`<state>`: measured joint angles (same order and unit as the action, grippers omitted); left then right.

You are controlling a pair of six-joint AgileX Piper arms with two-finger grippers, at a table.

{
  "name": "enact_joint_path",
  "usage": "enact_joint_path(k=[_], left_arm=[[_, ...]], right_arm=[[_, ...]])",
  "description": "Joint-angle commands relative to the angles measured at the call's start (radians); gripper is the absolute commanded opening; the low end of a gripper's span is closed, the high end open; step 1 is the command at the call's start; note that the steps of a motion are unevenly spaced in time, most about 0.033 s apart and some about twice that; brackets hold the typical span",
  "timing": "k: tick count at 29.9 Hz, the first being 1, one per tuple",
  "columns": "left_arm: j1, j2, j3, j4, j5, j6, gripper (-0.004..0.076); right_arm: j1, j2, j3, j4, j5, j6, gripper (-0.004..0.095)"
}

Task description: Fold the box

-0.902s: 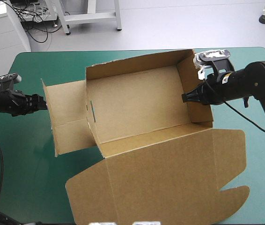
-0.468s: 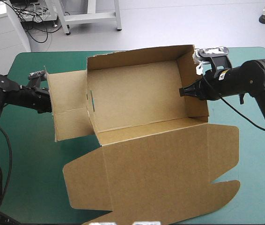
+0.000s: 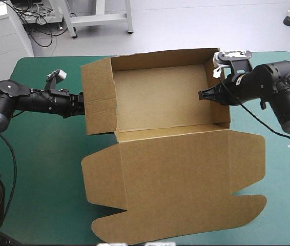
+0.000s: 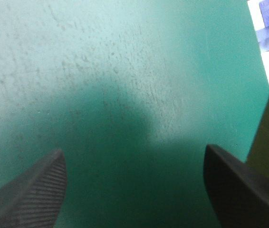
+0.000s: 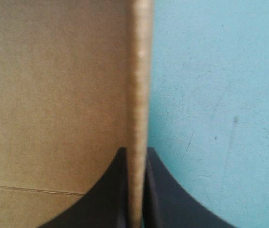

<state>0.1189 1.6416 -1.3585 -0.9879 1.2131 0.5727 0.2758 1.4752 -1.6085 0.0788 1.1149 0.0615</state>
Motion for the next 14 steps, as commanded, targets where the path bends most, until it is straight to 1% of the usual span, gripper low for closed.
enact_joint_path(k=[1, 8, 14], left_arm=[[-0.016, -0.058, -0.023, -0.105, 0.092, 0.007, 0.0564], [-0.063, -0.097, -0.03, -0.13, 0.092, 0.007, 0.0554], [-0.065, -0.144, -0.039, -0.174, 0.092, 0.007, 0.0554]], right_arm=[[-0.006, -0.025, -0.032, 0.002, -0.066, 0.016, -0.0008], [-0.006, 0.001, -0.032, 0.0, -0.073, 0.025, -0.0008], [-0.006, 0.017, -0.032, -0.013, -0.073, 0.039, -0.0008]])
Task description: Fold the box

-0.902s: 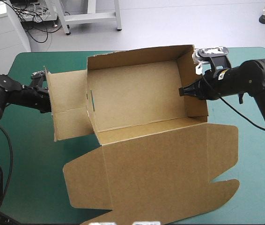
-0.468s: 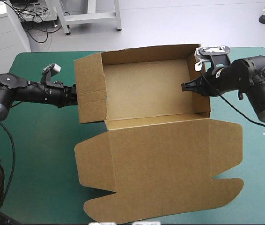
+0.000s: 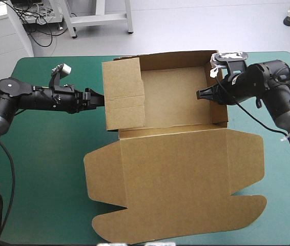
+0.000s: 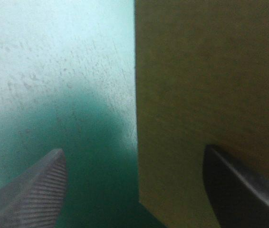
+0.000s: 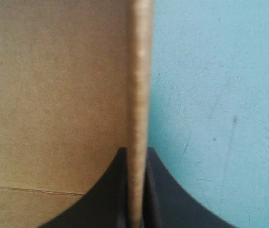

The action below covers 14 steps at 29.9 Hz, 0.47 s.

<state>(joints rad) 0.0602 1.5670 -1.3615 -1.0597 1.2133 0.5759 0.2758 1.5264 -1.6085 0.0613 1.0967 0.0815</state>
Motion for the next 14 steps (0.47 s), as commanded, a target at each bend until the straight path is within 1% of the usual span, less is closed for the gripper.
enact_joint_path(k=[1, 9, 14], left_arm=[[-0.007, -0.079, -0.036, -0.103, 0.088, 0.004, 0.0554], [-0.007, -0.137, -0.036, -0.139, 0.088, 0.004, 0.0554], [-0.017, -0.144, -0.036, -0.14, 0.087, 0.001, 0.0554]], right_arm=[[-0.006, -0.032, -0.032, -0.005, -0.054, 0.021, -0.0008], [-0.006, -0.032, -0.032, -0.022, -0.054, 0.026, -0.0008], [-0.006, -0.032, -0.032, -0.022, -0.054, 0.026, -0.0008]])
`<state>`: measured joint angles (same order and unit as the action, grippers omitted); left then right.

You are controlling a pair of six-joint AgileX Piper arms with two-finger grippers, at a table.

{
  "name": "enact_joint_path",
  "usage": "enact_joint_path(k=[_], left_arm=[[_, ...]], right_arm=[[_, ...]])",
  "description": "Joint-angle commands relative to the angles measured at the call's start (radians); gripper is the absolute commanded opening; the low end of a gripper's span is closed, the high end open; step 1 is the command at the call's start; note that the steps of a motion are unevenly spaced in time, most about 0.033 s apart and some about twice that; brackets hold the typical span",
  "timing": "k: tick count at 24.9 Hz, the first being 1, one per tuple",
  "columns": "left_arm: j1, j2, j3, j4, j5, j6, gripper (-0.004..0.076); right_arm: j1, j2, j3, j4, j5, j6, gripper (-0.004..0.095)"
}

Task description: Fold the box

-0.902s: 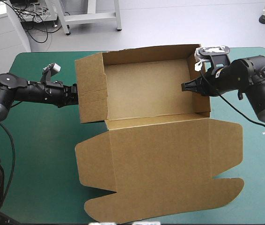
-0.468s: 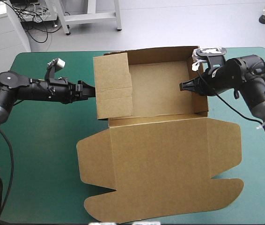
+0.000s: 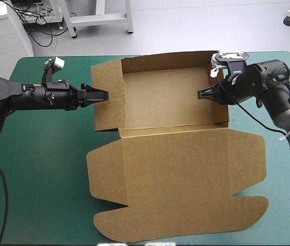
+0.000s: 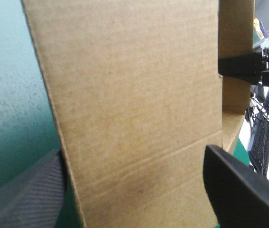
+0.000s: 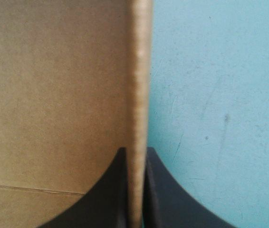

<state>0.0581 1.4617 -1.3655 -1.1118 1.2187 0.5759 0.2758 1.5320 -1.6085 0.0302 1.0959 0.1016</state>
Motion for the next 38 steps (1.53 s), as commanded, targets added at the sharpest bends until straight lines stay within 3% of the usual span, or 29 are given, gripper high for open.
enact_joint_path(k=[1, 7, 13, 21, 27, 38], left_arm=[[-0.016, -0.039, -0.032, -0.097, 0.081, -0.004, 0.0554], [-0.022, -0.033, -0.032, -0.146, 0.08, 0.033, 0.0554], [-0.047, -0.033, -0.033, -0.014, 0.069, -0.063, 0.0554], [-0.305, -0.033, -0.155, 0.414, -0.187, -0.388, 0.0553], [-0.391, -0.025, -0.159, 0.578, -0.308, -0.531, 0.0552], [-0.393, -0.01, -0.161, 0.638, -0.347, -0.559, 0.0552]], right_arm=[[-0.006, -0.037, -0.032, 0.009, -0.054, 0.006, -0.0008], [-0.004, -0.037, -0.032, 0.013, -0.054, 0.006, -0.0008], [-0.002, -0.037, -0.032, 0.024, -0.078, 0.006, -0.0008], [0.005, -0.044, -0.032, 0.019, -0.1, 0.006, -0.0007], [0.092, -0.071, -0.033, -0.12, -0.103, 0.076, 0.0], [0.221, -0.089, -0.033, -0.305, -0.095, 0.187, 0.0]])
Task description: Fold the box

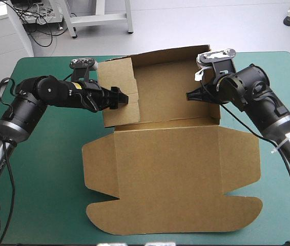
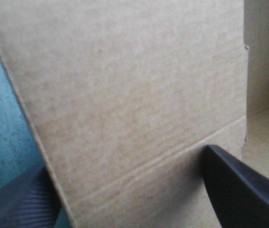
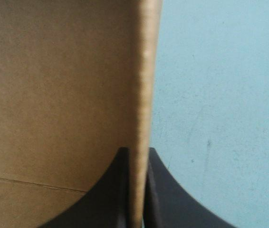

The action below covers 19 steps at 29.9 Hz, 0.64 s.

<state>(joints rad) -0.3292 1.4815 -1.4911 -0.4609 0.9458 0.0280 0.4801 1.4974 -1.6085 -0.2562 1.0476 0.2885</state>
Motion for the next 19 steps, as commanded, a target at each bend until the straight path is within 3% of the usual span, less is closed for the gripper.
enact_joint_path(k=[1, 19], left_arm=[[-0.005, -0.03, -0.036, -0.019, -0.074, -0.011, 0.0552], [-0.004, -0.088, -0.047, -0.095, -0.019, 0.049, 0.0553]], right_arm=[[0.017, -0.054, -0.033, -0.019, -0.045, 0.0, 0.0], [0.017, -0.054, -0.033, -0.057, -0.04, 0.0, 0.0]])
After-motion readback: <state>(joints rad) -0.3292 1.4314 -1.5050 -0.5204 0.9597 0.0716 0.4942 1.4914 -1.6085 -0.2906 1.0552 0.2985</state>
